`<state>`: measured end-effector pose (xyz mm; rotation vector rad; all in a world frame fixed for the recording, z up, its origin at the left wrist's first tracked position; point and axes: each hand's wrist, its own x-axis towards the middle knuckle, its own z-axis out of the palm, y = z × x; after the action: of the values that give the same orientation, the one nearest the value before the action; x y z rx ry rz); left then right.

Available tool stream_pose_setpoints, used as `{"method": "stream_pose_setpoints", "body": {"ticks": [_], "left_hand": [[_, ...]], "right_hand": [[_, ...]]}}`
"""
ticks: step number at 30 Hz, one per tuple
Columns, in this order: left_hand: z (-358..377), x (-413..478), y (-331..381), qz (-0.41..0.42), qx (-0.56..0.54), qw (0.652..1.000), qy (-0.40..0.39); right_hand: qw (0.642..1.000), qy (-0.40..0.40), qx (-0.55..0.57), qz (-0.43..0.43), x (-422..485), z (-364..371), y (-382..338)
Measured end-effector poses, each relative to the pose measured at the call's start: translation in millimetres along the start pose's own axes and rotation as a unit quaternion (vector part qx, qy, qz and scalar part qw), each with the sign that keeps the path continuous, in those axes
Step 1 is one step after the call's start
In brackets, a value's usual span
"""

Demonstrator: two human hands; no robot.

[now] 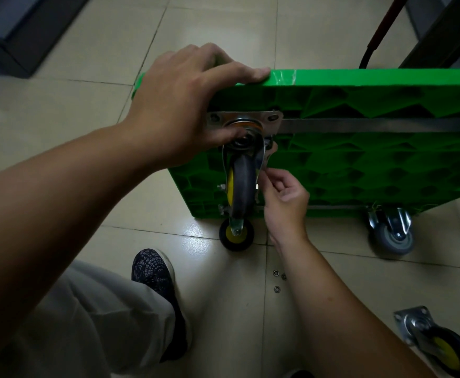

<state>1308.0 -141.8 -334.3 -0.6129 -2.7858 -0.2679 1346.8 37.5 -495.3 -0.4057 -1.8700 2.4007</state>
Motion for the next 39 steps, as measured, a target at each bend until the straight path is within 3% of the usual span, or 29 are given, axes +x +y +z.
{"method": "stream_pose_setpoints", "body": {"ticks": [6, 8, 11, 13, 15, 17, 21, 24, 27, 32, 39], "left_hand": [[-1.3, 1.7, -1.1, -0.002, -0.006, 1.0, -0.001], [-1.8, 1.9, -0.1, -0.002, -0.01, 1.0, -0.002], [-2.3, 0.9, 0.6, -0.001, -0.01, 1.0, -0.004], [-2.6, 0.6, 1.1, 0.003, -0.014, 1.0, -0.004], [-3.0, -0.3, 1.4, 0.005, -0.013, 1.0, -0.005], [-3.4, -1.6, 1.3, 0.006, -0.01, 1.0, -0.008], [-3.9, -0.9, 1.6, 0.007, -0.014, 1.0, -0.011], [-3.3, -1.0, 0.2, 0.002, -0.013, 1.0, -0.009], [-2.0, -0.6, -0.3, 0.003, -0.013, 1.0, -0.007], [-1.7, 0.1, 0.1, 0.001, -0.007, 1.0, -0.003], [-1.5, 0.6, 1.0, -0.006, -0.007, 1.0, 0.006]], "right_hand": [[0.969, 0.005, -0.203, -0.139, 10.3, -25.6, -26.6], [0.927, -0.001, -0.319, -0.198, 22.7, -40.8, -53.8], [0.812, -0.031, -0.524, -0.254, 31.7, -46.0, -102.5], [0.778, -0.037, -0.576, -0.247, 27.6, -41.8, -119.6], [0.768, -0.026, -0.58, -0.271, 23.0, -42.7, -117.4], [0.783, -0.023, -0.556, -0.277, 22.5, -49.5, -104.5], [0.935, -0.015, -0.317, -0.158, 9.5, -67.3, -55.5], [0.992, 0.028, -0.125, -0.022, -16.7, -63.8, -18.0], [0.997, 0.03, -0.054, 0.043, -28.1, -47.4, 0.2], [0.998, -0.035, -0.054, -0.004, -21.9, -15.3, -5.7], [0.999, -0.027, -0.037, -0.028, -2.5, -2.1, -8.4]]}}
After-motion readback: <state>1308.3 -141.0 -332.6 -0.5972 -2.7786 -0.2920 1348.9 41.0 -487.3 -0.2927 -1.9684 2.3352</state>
